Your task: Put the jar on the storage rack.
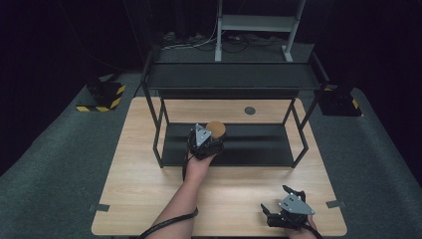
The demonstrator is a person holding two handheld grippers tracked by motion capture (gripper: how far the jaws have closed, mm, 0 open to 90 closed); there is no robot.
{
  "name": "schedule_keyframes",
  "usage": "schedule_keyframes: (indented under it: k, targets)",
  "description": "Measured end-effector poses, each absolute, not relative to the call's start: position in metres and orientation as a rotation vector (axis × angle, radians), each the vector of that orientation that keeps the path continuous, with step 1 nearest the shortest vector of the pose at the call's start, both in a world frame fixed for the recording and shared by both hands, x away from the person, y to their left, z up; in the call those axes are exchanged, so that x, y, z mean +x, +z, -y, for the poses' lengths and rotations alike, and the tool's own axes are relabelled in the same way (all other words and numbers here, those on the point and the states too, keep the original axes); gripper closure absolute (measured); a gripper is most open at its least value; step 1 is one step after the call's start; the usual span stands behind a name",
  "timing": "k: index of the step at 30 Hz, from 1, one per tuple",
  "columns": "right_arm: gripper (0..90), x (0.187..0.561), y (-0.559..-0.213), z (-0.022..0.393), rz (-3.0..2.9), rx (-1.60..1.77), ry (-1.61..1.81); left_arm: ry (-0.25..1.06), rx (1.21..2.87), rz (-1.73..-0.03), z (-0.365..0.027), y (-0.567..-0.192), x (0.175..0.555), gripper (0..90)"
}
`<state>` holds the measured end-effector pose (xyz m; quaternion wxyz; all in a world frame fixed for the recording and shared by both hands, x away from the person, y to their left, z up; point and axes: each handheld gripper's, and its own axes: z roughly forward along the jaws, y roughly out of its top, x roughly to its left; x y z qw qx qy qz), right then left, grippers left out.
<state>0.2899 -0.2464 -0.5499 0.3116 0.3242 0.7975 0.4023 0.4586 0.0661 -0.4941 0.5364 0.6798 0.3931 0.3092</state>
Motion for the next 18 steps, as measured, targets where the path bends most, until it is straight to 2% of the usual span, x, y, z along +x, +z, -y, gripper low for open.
schedule_keyframes:
  k: [18]
  targets:
    - [0.5, 0.2899, -0.5499, 0.2466, -2.101, 0.857, 1.064, 0.730, 1.633, -0.943, -0.0662, -0.4961, 0.4604, 26.3]
